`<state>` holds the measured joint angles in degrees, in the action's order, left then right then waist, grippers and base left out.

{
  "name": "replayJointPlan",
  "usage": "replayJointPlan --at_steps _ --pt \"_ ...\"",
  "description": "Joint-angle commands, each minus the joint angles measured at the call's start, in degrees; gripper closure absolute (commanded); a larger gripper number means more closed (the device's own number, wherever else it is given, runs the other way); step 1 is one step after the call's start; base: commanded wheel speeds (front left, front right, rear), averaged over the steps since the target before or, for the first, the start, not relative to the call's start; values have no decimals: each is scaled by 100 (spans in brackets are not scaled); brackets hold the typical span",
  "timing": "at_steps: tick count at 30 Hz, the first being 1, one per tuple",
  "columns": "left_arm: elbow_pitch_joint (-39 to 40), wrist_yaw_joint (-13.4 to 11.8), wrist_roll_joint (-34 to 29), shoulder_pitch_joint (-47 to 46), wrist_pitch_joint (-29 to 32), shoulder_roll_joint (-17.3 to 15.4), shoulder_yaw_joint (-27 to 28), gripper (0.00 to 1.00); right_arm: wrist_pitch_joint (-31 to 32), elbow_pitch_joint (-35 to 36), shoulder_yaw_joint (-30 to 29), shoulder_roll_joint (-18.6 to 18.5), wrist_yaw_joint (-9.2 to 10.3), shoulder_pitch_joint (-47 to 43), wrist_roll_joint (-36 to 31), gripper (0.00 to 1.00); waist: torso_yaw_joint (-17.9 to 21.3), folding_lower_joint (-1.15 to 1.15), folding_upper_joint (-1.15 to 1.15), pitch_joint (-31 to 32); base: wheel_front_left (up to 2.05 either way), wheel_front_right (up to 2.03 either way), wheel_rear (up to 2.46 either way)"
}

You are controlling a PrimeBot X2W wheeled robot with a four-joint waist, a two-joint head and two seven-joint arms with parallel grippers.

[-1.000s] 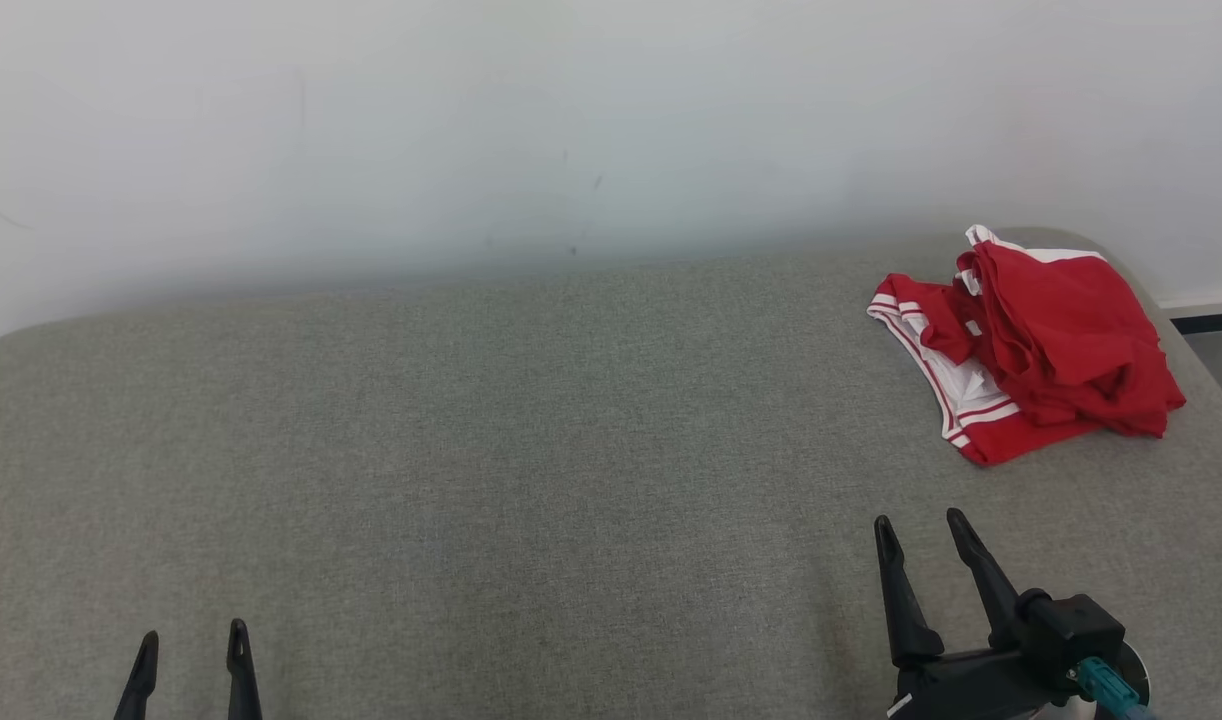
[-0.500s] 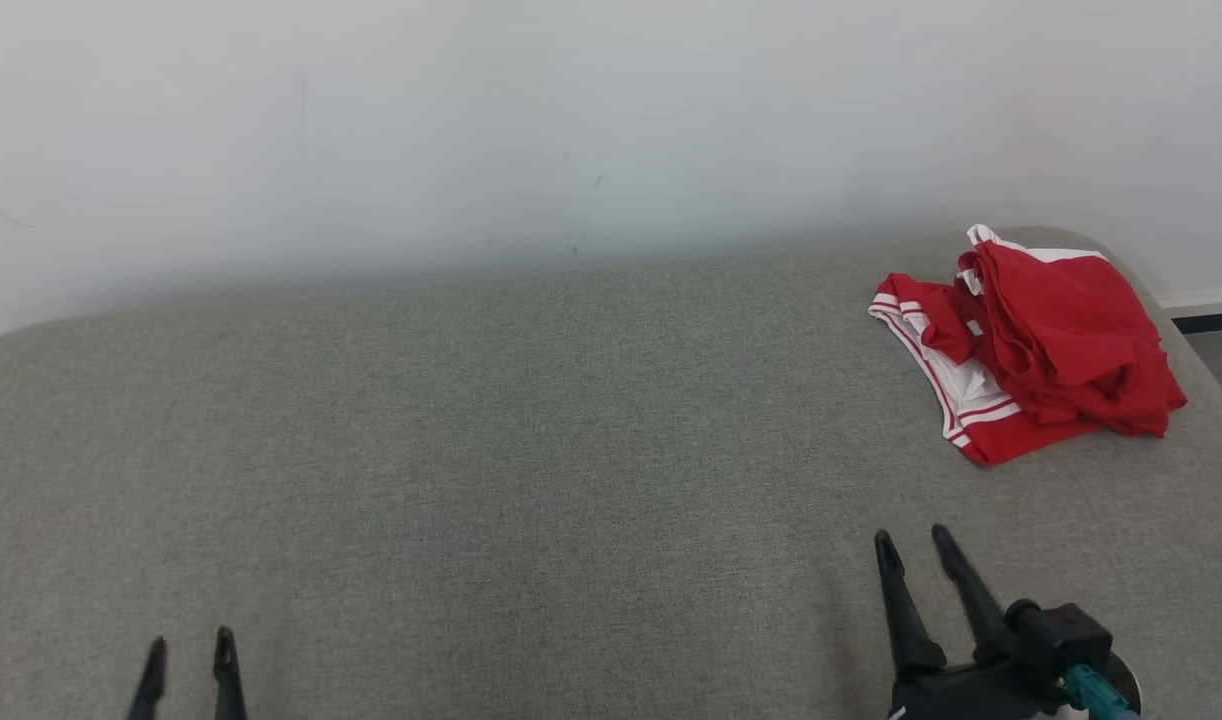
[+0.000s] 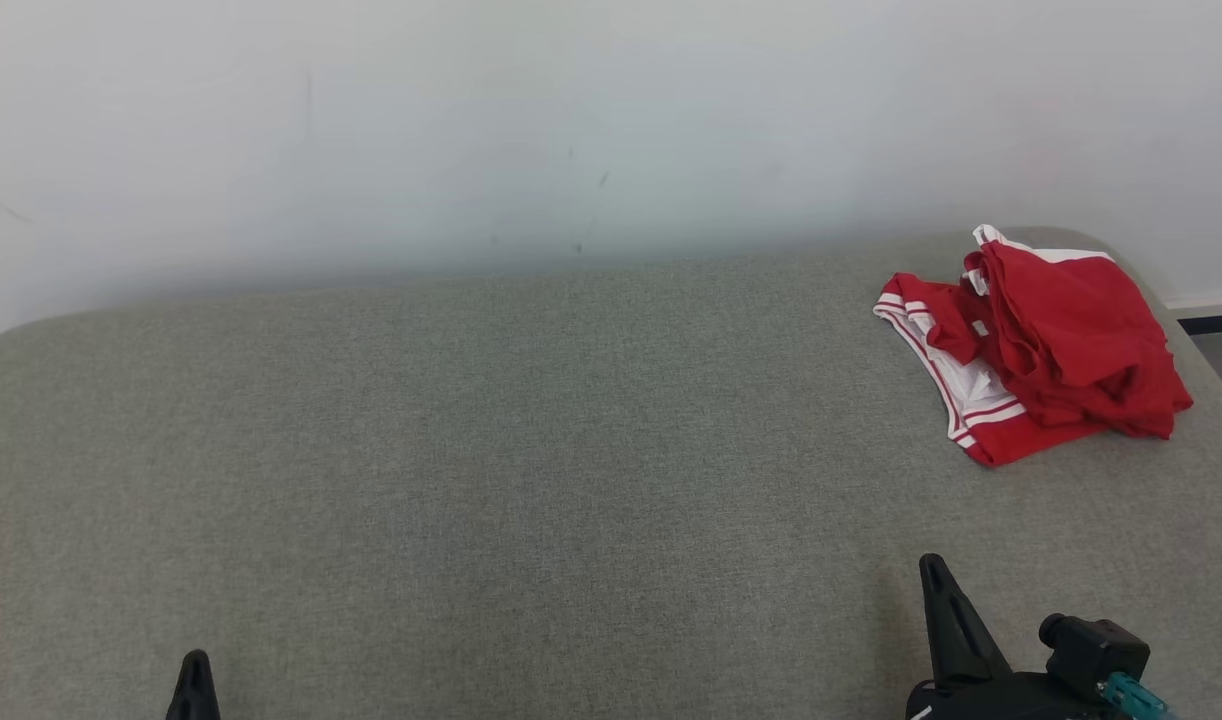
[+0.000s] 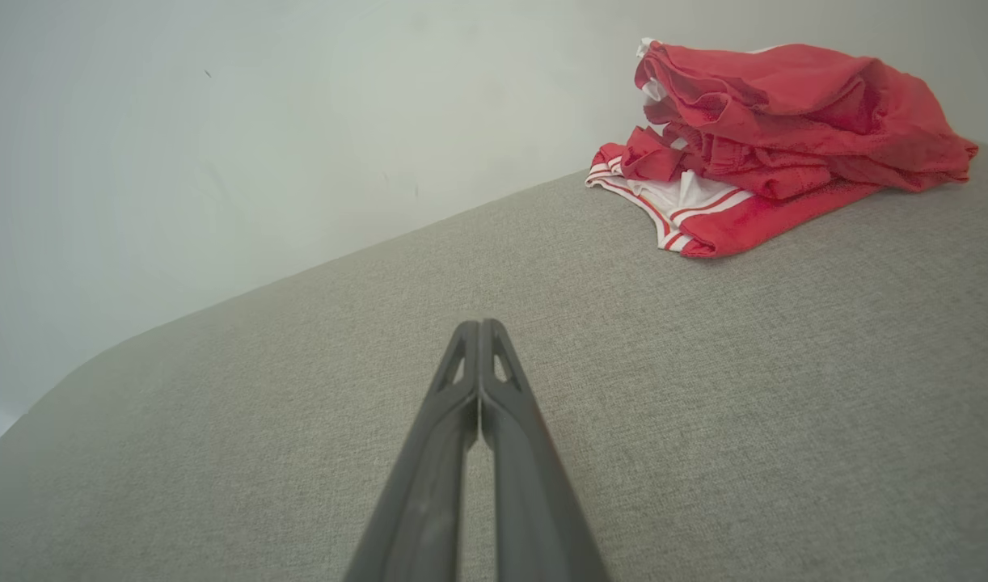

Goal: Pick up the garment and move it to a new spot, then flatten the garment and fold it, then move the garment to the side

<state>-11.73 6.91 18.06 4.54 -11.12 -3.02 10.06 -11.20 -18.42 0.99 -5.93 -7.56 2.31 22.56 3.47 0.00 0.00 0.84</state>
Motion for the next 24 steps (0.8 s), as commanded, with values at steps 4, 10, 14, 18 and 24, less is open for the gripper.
replayJointPlan --at_steps 4,10,14,18,24 --pt "77 8 547 -183 103 -24 -31 100 114 133 -69 31 2 145 517 100 -13 0 0 -4 0 0 0" --pt "62 13 1150 -255 236 -21 -69 100 256 166 -126 56 2 170 1083 100 -31 0 0 -9 0 0 0" --pt "48 15 1531 -308 327 -20 -89 100 346 185 -163 70 3 187 1441 100 -43 0 0 -13 0 0 0" --pt "33 18 1896 -355 414 -18 -108 100 432 203 -199 86 3 201 1783 100 -55 0 0 -16 0 0 0" --pt "11 22 2417 -430 539 -16 -131 100 560 228 -251 106 4 224 2266 100 -74 0 0 -22 0 0 0"
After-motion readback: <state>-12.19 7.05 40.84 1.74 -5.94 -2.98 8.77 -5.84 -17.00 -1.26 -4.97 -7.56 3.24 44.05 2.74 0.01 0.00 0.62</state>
